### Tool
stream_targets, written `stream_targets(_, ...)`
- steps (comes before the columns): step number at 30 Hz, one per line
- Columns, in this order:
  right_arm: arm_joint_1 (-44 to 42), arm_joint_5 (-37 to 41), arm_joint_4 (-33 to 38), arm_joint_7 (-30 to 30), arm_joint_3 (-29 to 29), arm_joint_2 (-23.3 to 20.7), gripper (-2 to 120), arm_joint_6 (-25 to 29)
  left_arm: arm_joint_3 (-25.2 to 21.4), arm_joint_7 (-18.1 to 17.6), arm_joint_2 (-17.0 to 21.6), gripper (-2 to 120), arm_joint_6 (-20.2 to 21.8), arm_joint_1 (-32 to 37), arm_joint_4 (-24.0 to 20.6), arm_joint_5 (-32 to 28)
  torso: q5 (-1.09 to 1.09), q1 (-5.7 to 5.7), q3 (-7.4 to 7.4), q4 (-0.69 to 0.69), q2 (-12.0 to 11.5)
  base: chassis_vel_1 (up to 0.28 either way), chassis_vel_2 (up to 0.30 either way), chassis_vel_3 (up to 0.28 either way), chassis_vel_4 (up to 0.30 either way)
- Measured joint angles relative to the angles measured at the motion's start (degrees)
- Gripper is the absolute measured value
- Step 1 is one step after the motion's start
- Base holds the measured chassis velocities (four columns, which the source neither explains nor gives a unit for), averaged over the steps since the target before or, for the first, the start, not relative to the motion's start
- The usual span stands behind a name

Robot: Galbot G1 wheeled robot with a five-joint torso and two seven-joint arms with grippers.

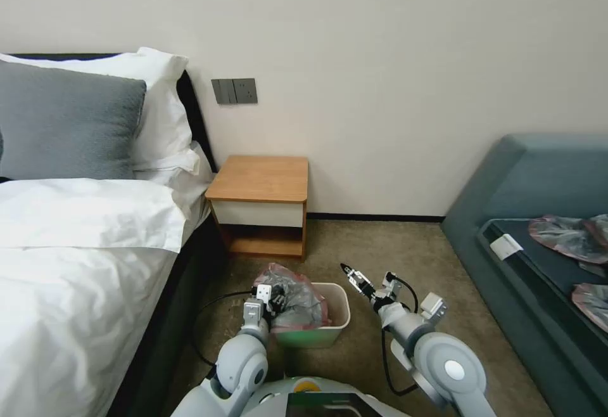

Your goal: Pick up the garbage bag from the table and place it over the trash can.

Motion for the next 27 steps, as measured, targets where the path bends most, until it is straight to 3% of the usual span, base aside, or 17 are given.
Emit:
stream_targets(18, -0.25, -0.37, -0.33, -0.1, 0.34, 0.4, 100, 0.02, -0.08, -0.77, -0.62, 51, 0.3, 0.79, 1.13, -1.36, 0.02, -0.01, -0.01, 0.01, 0.01, 0.0, 0.0, 0.0, 0.0)
stream_targets(22, -0.07, -0.39, 0.23, -0.13, 0.37, 0.34, 100, 0.1, 0.06, -0.79, -0.79, 32, -0.89, 0.84, 1.38, -1.29, 0.02, -0.01, -0.01, 0.01, 0.0, 0.0, 0.0, 0.0, 0.0)
stream_targets(27, 0.15, -0.38, 0.84, -0.15, 0.36, 0.29, 100, 0.15, 0.34, -0.6, -0.79, 23, -3.07, 0.87, 1.64, -1.28, -0.01, -0.01, -0.01, 0.01, 0.0, 0.0, 0.0, 0.0, 0.0)
